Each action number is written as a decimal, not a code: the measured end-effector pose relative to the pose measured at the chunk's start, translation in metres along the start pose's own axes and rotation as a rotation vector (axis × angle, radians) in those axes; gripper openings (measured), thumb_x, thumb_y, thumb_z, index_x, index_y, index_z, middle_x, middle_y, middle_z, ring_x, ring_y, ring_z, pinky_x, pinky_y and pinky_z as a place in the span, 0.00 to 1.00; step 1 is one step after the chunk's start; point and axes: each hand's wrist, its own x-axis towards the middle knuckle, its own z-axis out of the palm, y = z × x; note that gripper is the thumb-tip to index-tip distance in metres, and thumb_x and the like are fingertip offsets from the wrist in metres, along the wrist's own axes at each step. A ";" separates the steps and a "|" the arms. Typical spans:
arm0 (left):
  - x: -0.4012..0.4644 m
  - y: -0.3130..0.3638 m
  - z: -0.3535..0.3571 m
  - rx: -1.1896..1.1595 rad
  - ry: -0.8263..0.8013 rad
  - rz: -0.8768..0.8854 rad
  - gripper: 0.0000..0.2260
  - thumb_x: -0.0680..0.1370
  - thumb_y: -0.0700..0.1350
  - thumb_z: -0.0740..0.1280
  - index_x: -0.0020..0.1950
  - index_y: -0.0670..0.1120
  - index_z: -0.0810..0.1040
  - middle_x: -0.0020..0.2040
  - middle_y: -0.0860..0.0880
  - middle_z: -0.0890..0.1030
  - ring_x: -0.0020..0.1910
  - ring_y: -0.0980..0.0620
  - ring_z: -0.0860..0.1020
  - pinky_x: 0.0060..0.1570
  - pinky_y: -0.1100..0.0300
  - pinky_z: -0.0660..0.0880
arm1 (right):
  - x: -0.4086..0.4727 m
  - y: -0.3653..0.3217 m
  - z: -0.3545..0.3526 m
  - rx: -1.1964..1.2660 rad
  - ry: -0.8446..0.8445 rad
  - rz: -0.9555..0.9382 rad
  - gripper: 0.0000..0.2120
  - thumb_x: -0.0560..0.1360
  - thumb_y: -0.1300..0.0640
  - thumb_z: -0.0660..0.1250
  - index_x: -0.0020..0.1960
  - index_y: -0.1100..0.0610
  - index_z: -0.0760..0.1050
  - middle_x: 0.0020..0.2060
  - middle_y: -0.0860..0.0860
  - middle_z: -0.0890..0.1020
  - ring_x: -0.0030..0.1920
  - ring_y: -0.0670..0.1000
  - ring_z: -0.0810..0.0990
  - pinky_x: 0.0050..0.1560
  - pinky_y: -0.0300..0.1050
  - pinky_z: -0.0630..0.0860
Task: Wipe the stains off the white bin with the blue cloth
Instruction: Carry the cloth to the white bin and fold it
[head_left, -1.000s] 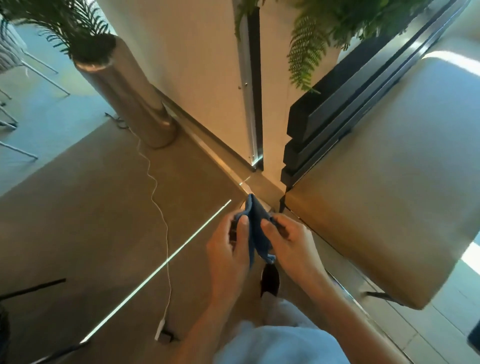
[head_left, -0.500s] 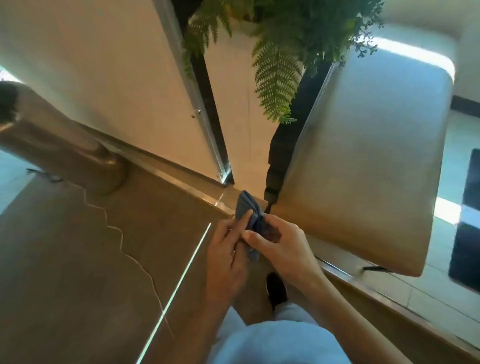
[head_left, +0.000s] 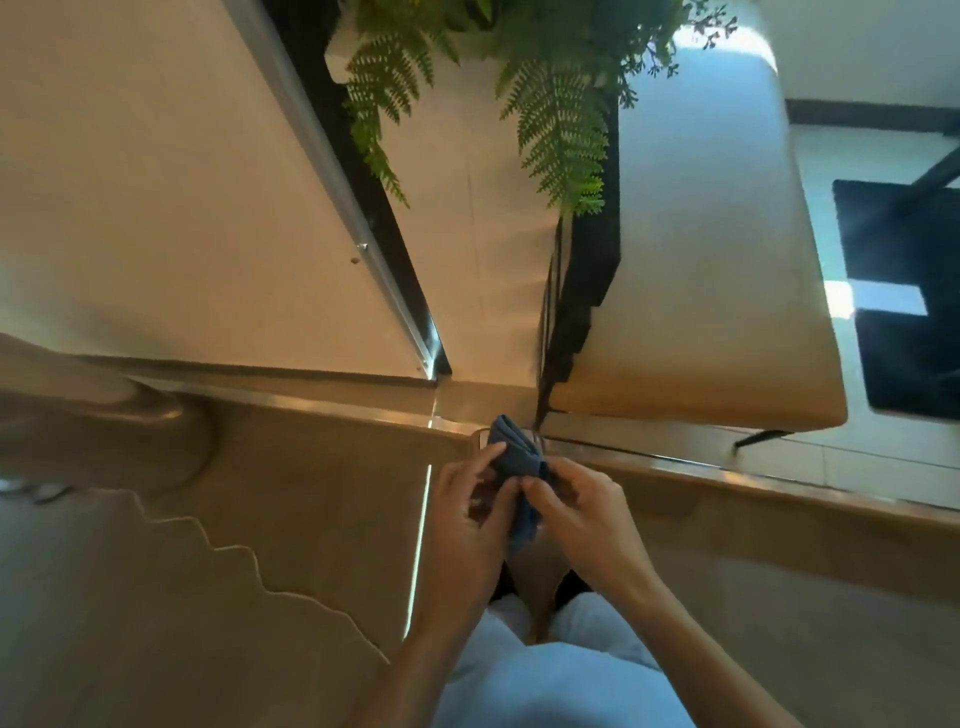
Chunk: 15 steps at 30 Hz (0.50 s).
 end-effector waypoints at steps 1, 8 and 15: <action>-0.005 -0.002 -0.001 -0.048 0.012 -0.029 0.16 0.81 0.47 0.69 0.69 0.53 0.76 0.56 0.61 0.78 0.55 0.57 0.82 0.51 0.59 0.82 | -0.005 0.003 0.004 -0.006 0.002 -0.006 0.07 0.80 0.57 0.68 0.55 0.47 0.79 0.46 0.45 0.85 0.48 0.40 0.84 0.46 0.38 0.81; -0.040 -0.052 -0.001 -0.347 0.005 -0.198 0.14 0.84 0.51 0.63 0.67 0.47 0.76 0.59 0.47 0.83 0.60 0.44 0.81 0.59 0.52 0.80 | -0.032 0.027 0.031 -0.075 -0.006 -0.006 0.08 0.82 0.55 0.65 0.59 0.53 0.78 0.47 0.46 0.84 0.46 0.43 0.84 0.48 0.46 0.84; -0.081 -0.064 -0.037 -0.474 -0.003 -0.319 0.18 0.85 0.47 0.57 0.72 0.42 0.75 0.66 0.44 0.80 0.67 0.51 0.77 0.68 0.58 0.72 | -0.070 0.044 0.045 -0.043 -0.058 -0.029 0.10 0.82 0.55 0.63 0.63 0.53 0.75 0.52 0.48 0.82 0.49 0.45 0.83 0.48 0.45 0.84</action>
